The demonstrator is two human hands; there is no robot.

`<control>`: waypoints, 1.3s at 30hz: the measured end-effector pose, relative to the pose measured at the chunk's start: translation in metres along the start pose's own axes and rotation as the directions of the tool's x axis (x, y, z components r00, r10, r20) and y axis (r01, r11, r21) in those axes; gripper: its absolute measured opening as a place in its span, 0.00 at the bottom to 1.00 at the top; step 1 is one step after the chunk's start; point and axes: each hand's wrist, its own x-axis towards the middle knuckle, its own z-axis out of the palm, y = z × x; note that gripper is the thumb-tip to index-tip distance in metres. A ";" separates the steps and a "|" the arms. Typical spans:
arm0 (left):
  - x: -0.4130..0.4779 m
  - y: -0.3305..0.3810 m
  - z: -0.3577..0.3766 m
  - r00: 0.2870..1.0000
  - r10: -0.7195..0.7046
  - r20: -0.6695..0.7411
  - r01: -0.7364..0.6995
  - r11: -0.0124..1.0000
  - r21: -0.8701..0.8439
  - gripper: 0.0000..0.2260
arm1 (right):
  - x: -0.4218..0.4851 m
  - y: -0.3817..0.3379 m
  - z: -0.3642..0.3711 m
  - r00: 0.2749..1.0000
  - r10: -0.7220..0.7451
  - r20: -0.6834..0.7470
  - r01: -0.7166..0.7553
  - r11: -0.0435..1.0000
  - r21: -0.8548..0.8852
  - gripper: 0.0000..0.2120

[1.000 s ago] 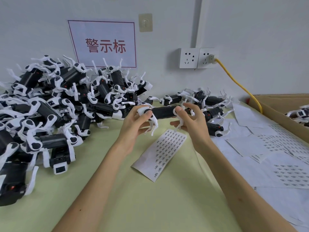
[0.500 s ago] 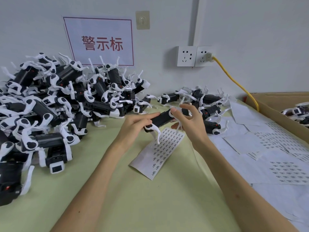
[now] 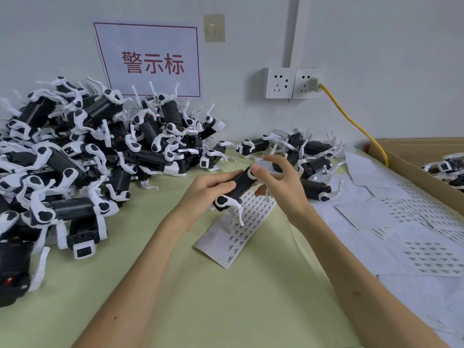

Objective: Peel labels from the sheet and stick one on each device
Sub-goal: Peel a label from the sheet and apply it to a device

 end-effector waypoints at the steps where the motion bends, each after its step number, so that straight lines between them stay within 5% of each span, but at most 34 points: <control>1: 0.001 -0.001 0.001 0.998 0.009 -0.056 -0.010 1.000 -0.020 0.16 | 0.000 0.000 0.001 1.000 0.004 -0.006 -0.004 1.000 0.008 0.35; 7: 0.004 -0.006 -0.001 0.974 -0.015 -0.226 -0.015 0.991 -0.129 0.06 | -0.003 -0.004 0.005 1.000 -0.019 -0.001 0.019 0.999 0.033 0.25; 14: 0.004 -0.010 0.002 0.990 -0.129 0.061 0.138 0.975 -0.176 0.20 | -0.006 -0.005 0.005 0.995 -0.077 0.056 0.075 0.996 0.042 0.26; 20: 0.003 -0.010 0.012 0.978 -0.210 -0.002 0.189 0.883 -0.430 0.22 | -0.005 -0.005 0.005 0.971 -0.203 -0.123 0.188 0.975 -0.118 0.17; 24: 0.007 -0.013 0.013 0.980 -0.198 -0.034 0.147 0.823 -0.548 0.19 | -0.004 -0.014 0.002 0.955 -0.252 -0.159 0.259 0.965 0.031 0.02; 29: 0.007 -0.015 0.016 0.985 -0.172 -0.021 0.127 0.799 -0.587 0.20 | -0.008 -0.018 0.008 0.980 -0.183 0.083 0.176 0.980 0.088 0.06; 39: 0.005 -0.012 0.022 0.997 -0.080 -0.007 0.063 0.843 -0.534 0.25 | -0.006 -0.013 0.010 0.985 -0.170 0.034 0.170 0.985 -0.005 0.06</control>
